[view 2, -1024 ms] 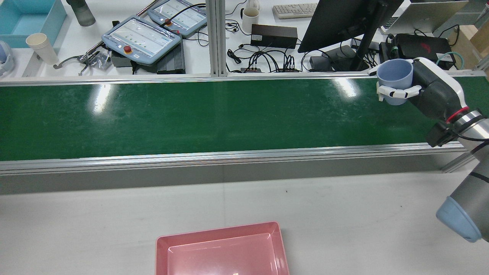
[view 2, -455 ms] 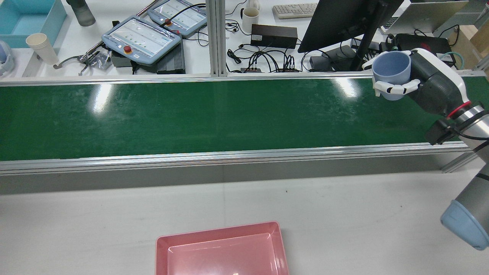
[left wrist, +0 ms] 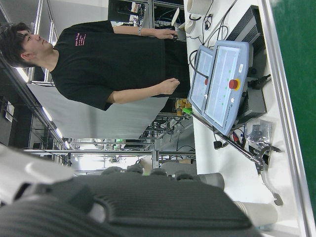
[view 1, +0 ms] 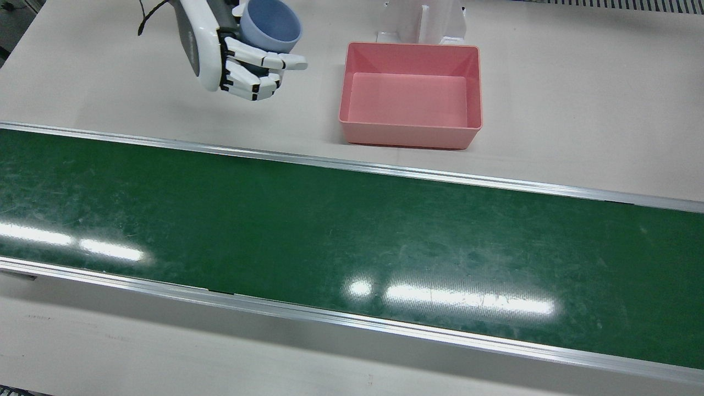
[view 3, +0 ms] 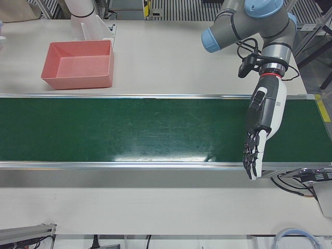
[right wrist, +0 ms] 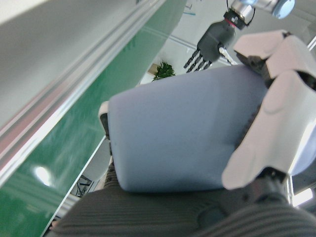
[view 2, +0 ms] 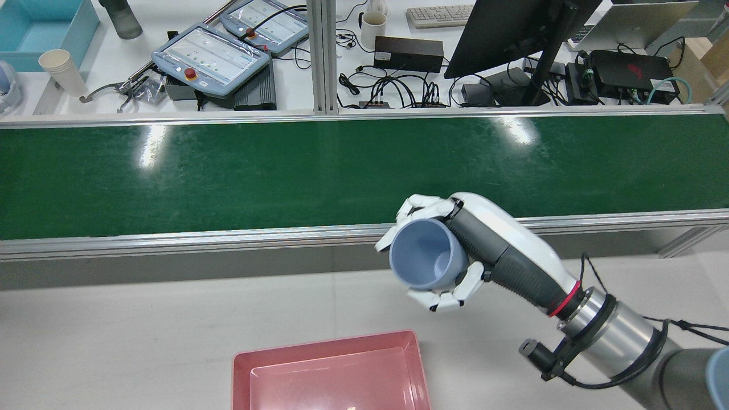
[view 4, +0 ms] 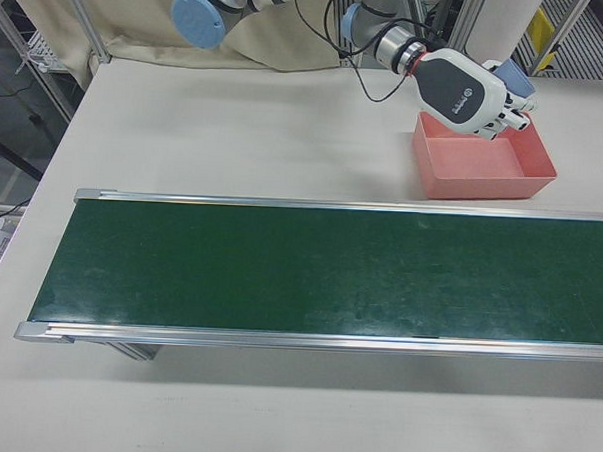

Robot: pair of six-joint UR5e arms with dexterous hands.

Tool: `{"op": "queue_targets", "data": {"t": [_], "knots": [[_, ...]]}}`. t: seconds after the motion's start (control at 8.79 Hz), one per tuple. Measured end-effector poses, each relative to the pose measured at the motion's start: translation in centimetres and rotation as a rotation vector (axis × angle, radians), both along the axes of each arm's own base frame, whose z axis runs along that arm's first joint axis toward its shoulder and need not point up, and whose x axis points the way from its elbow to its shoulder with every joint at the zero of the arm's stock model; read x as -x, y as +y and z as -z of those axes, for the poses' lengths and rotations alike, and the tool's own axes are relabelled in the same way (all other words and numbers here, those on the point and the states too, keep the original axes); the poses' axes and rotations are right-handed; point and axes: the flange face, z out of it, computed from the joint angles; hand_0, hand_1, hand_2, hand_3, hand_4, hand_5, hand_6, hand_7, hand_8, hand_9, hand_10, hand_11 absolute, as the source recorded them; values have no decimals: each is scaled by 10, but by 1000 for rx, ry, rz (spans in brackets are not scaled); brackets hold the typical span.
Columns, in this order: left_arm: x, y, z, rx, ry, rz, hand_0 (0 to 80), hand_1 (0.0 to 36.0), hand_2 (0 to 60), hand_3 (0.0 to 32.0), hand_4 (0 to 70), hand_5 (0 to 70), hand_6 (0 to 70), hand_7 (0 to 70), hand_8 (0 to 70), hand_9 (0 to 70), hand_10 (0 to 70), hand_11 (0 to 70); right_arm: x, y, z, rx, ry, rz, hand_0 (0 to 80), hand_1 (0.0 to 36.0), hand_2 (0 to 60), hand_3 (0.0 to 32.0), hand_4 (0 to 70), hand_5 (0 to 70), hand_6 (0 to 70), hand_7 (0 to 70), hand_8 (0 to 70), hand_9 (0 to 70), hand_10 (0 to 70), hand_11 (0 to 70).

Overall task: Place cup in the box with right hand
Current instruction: 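Lift the blue cup off the belt and carry it over the pink tray, then lower the cup into the pink tray and open the right hand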

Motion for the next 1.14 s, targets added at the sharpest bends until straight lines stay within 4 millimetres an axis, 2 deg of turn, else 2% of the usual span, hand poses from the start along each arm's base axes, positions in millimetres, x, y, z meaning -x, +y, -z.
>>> {"op": "queue_targets", "data": {"t": [0.11,0.34,0.57,0.8,1.14], "knots": [[0,0,0,0,0,0,0,0,0,0,0,0,0,0,0,0,0,0,26,22,3,-7,6,30,492,307,515,0,0,68,29,55,0,0,0,0],[0,0,0,-1,0,0,0,0,0,0,0,0,0,0,0,0,0,0,59,46,3,-11,-5,72,495,310,510,0,0,66,18,3,0,0,0,0],[0,0,0,0,0,0,0,0,0,0,0,0,0,0,0,0,0,0,66,51,3,-10,-12,84,490,305,508,0,0,65,18,2,0,0,0,0],[0,0,0,0,0,0,0,0,0,0,0,0,0,0,0,0,0,0,67,53,3,-9,-17,88,490,304,517,0,0,66,25,31,0,0,0,0],[0,0,0,-1,0,0,0,0,0,0,0,0,0,0,0,0,0,0,67,53,4,-9,-20,89,487,296,493,0,0,66,26,37,0,0,0,0]]}}
